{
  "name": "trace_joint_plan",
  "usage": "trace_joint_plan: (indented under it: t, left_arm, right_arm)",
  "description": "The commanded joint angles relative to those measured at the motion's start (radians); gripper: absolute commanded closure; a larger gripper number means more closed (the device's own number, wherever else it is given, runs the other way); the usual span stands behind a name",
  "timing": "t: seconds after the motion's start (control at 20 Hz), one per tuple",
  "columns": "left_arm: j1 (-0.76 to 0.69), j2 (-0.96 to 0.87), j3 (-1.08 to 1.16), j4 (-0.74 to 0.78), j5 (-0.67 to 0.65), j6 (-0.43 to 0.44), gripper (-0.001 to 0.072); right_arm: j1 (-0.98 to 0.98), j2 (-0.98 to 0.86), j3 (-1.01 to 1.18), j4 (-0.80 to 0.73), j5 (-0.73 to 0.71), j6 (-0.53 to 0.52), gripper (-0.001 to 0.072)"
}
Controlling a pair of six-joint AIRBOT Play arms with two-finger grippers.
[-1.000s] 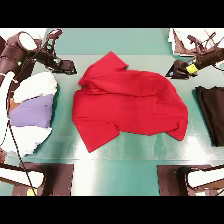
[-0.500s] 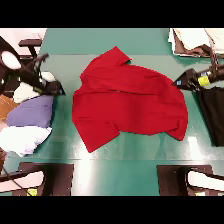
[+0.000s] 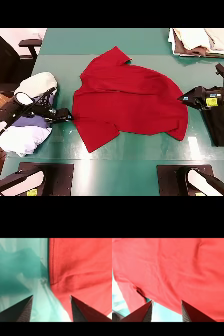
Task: Fold the shirts.
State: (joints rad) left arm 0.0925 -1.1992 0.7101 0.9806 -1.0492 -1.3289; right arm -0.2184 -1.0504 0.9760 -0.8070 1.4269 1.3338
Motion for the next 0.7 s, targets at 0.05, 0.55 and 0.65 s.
trace_joint_plan:
  t: [0.05, 0.55, 0.65]
  left_arm:
    - [-0.018, 0.004, -0.048, -0.080, 0.108, 0.036, 0.0175]
    - [-0.167, 0.024, 0.090, -0.044, 0.076, 0.002, 0.0684]
    - [-0.167, 0.036, 0.130, -0.043, 0.063, 0.002, 0.0684]
  right_arm:
    - [-0.022, 0.056, -0.031, 0.003, -0.014, -0.001, 0.0304]
    - [-0.180, 0.081, -0.087, -0.218, 0.089, 0.010, 0.0303]
    - [-0.280, 0.122, -0.203, -0.306, 0.059, 0.021, 0.0291]
